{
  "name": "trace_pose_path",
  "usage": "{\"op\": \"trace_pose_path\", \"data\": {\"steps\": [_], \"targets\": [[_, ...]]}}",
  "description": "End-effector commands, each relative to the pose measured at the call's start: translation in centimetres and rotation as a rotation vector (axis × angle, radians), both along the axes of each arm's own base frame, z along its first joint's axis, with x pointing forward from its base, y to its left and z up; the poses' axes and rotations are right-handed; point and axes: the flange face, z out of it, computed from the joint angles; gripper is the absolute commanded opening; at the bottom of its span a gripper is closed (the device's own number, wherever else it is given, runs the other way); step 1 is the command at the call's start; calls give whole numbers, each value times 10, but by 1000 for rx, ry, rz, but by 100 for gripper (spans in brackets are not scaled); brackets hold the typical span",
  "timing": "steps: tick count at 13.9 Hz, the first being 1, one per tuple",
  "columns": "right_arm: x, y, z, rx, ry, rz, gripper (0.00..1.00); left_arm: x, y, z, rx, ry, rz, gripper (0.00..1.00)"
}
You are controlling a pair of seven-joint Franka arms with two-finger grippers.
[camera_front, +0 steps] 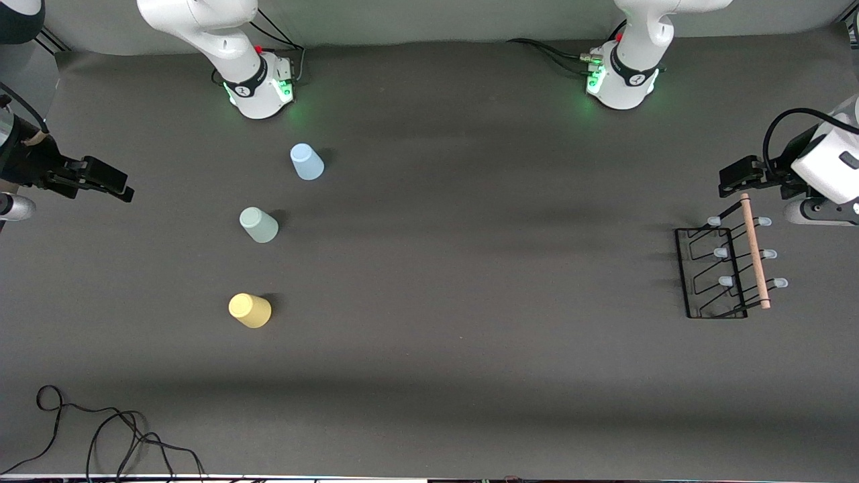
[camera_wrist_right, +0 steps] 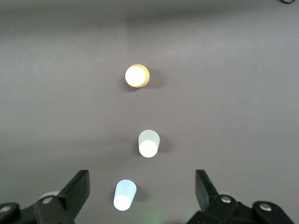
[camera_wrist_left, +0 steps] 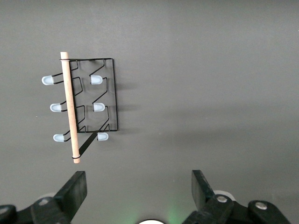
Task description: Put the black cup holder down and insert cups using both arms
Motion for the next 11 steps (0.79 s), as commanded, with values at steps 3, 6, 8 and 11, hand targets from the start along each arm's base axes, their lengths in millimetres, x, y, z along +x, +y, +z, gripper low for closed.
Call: {"op": "trace_pose_path", "data": {"steps": [3,6,8,11], "targets": [[-3,2,0,-8,-12,6,100,-2,0,3,17,-5,-8,100],[-2,2,-3,-7,-5,6,100,-2,0,4,17,-6,-10,100],[1,1,-10,-5,9,8,100,-2,-2,3,30,-7,-16,100],[3,5,-17,-7,21,15,100,-4,3,4,36,-9,-14,100]]}}
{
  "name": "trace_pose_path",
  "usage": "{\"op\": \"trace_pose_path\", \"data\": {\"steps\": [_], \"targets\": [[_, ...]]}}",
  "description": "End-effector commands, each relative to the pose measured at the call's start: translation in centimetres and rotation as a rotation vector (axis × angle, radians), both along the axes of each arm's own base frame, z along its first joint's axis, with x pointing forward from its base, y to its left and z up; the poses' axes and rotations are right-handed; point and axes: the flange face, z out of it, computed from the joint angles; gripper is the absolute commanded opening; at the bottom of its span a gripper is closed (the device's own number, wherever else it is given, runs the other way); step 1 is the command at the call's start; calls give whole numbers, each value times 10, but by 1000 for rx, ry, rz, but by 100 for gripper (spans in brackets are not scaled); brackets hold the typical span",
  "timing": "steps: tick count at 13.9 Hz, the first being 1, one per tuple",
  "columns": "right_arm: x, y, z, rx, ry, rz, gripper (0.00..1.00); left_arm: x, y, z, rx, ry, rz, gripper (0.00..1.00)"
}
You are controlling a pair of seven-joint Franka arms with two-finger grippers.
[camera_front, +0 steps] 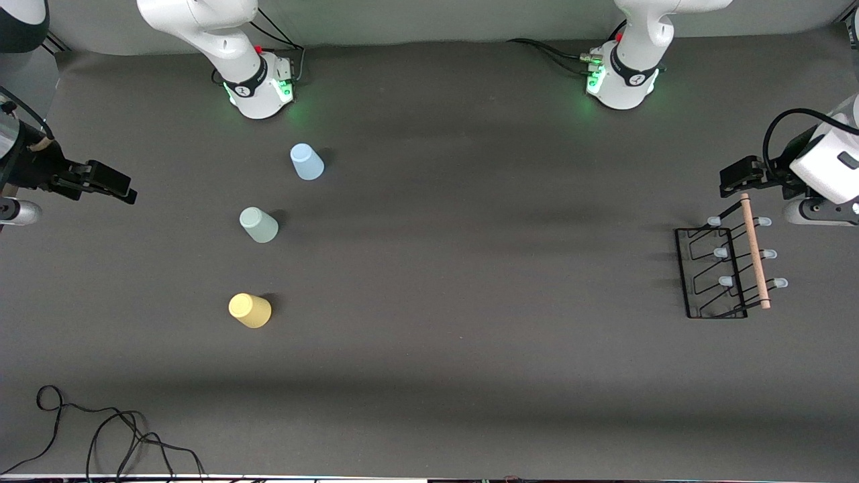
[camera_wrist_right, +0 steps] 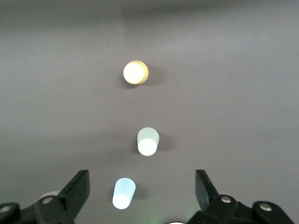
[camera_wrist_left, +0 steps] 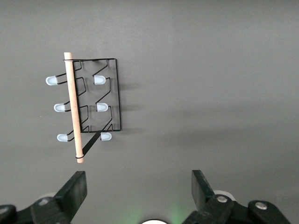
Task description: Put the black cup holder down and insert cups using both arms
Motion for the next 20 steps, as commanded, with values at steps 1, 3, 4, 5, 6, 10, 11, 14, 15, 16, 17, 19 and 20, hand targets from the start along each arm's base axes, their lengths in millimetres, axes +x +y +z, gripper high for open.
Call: {"op": "trace_pose_path", "data": {"steps": [1,3,4,5,6,10,11,14,15,16,17,19,20], "targets": [[-1,5,-6,-6,2,14,100,-5,5,3,19,-5,-9,100],[-3,5,-5,-6,5,13,100,-10,46,1,16,-1,-35,100],[-4,5,-6,-6,10,13,100,-12,79,1,8,2,-57,100],[-4,5,-4,-6,8,14,100,-16,112,-1,-2,5,-88,100],[-4,5,-5,-6,8,14,100,-20,137,0,-9,3,-126,100],[0,8,-9,-6,5,19,100,-35,179,-19,-17,-3,-141,100],[1,8,-9,-6,7,20,100,-38,178,-33,-15,-16,-143,100],[1,9,-12,-5,10,20,100,-42,173,-89,-18,-45,-149,100],[1,9,-11,-5,8,20,100,-42,172,-105,-18,-50,-152,100],[2,9,-11,-5,2,20,100,-44,170,-123,-15,-60,-155,100],[3,9,-12,-5,1,20,100,-45,170,-141,-10,-76,-157,100],[3,9,-15,-5,8,20,100,-47,169,-179,-6,-112,-156,100],[3,9,-16,-4,10,20,100,-45,169,-194,-5,-115,-154,100]]}}
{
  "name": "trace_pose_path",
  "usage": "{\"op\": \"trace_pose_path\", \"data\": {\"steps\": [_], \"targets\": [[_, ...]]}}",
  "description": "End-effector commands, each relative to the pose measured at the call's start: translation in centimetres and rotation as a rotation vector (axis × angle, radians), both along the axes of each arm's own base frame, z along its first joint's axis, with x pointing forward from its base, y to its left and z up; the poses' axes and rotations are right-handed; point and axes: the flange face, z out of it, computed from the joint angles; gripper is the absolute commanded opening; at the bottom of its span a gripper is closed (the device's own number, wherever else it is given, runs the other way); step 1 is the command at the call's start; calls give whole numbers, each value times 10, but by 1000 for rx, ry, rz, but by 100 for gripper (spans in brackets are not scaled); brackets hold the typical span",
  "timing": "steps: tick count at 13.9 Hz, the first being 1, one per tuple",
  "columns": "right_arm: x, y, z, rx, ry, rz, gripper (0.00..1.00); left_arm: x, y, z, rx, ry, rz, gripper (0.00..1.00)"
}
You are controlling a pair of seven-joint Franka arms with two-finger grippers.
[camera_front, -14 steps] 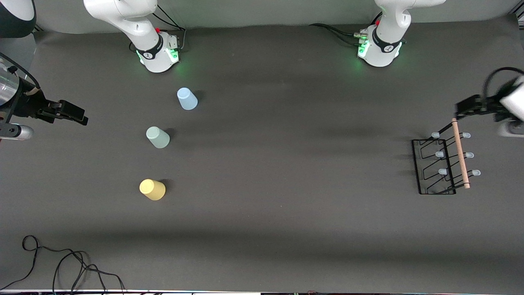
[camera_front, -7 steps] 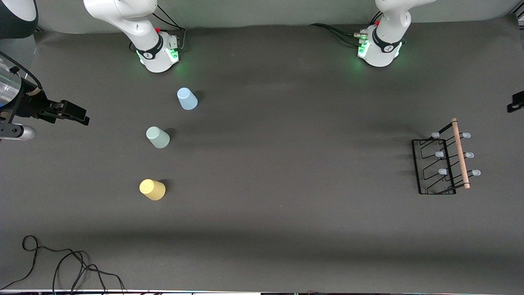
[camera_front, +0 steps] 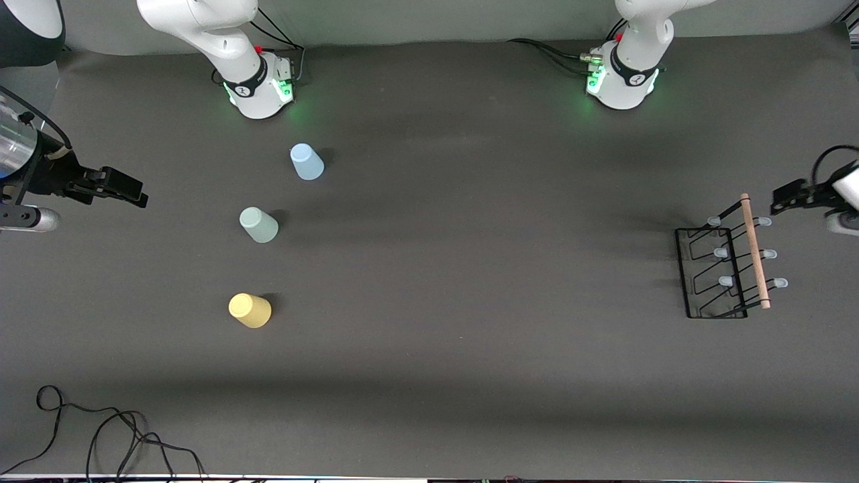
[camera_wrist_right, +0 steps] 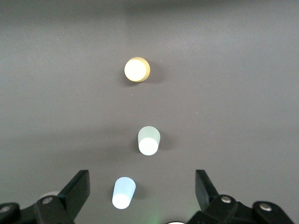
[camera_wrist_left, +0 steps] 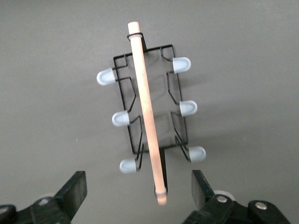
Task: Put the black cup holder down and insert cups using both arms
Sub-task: 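Grasp the rack's wooden rod with the left gripper and lift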
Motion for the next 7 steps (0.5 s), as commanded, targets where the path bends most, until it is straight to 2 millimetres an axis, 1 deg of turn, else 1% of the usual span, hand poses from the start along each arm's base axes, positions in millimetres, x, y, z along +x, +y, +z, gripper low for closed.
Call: {"op": "trace_pose_path", "data": {"steps": [1,3,6,7], "targets": [[1,3,-3,-3,-4,10,100,-6,-3,-36,-8,-19,1,100],[0,3,-2,-3,-5,10,100,2,-4,-57,-18,-28,11,100],[-2,3,-1,-3,-4,8,100,8,-3,-79,-22,-23,12,99],[-2,3,-1,-3,-2,8,100,8,-2,-82,-23,-19,14,95]]}}
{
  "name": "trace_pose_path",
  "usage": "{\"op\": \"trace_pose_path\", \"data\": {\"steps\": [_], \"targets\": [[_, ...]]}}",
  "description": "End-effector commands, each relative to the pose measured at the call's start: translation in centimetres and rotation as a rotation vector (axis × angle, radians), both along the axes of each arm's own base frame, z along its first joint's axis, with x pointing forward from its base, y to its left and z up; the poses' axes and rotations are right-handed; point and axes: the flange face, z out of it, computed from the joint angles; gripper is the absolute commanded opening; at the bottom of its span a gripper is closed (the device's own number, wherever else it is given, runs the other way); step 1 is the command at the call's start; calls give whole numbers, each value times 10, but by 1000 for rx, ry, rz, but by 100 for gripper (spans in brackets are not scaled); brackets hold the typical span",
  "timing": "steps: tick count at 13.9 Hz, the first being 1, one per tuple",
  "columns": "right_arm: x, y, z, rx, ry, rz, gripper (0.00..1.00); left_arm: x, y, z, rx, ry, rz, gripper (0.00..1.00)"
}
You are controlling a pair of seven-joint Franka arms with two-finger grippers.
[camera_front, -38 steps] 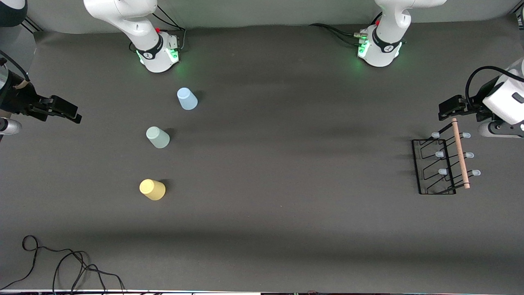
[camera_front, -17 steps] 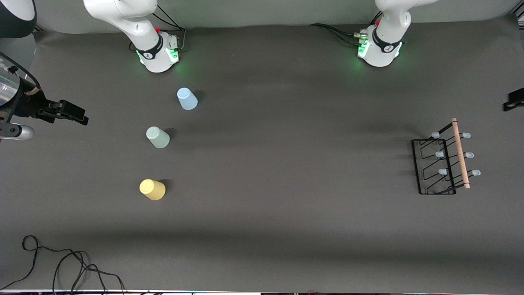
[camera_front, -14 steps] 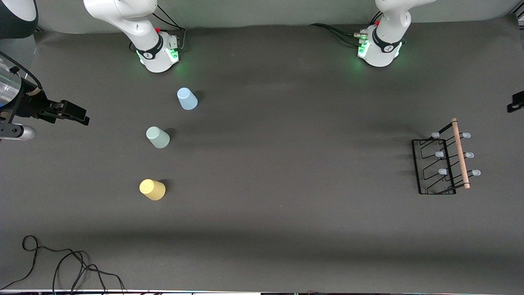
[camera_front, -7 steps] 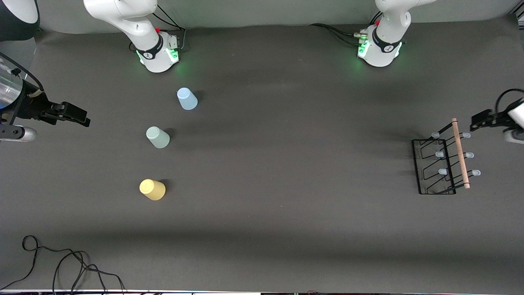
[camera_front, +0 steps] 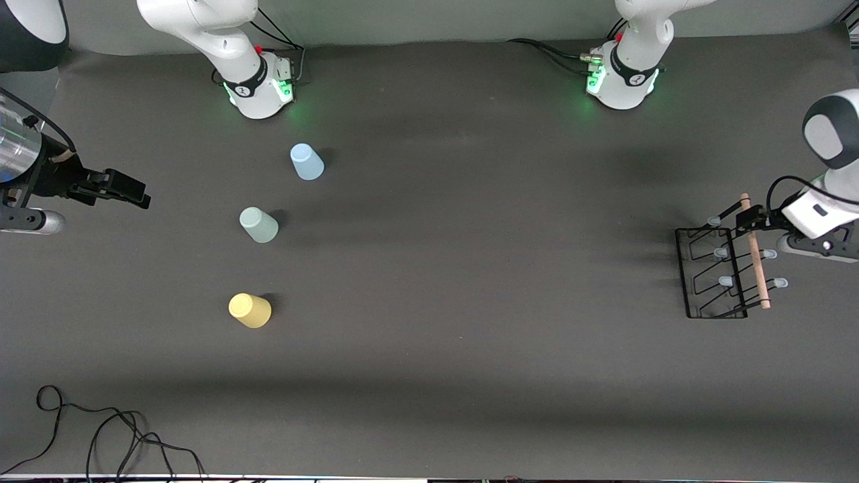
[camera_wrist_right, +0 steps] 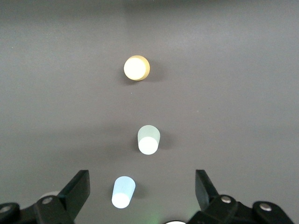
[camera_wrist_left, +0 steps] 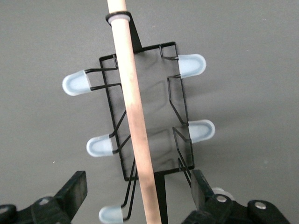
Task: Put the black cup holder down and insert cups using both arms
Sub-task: 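Grasp the rack's wooden rod with the left gripper and lift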
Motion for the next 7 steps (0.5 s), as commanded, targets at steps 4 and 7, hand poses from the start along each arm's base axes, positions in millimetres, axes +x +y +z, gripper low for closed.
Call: {"op": "trace_pose_path", "data": {"steps": [4,7], "targets": [[-5,0,4,-2,-4,5,100,5,-4,-3,-8,-13,13,42],[-4,2,3,-4,-3,10,100,10,-6,3,-7,-19,31,0]]}}
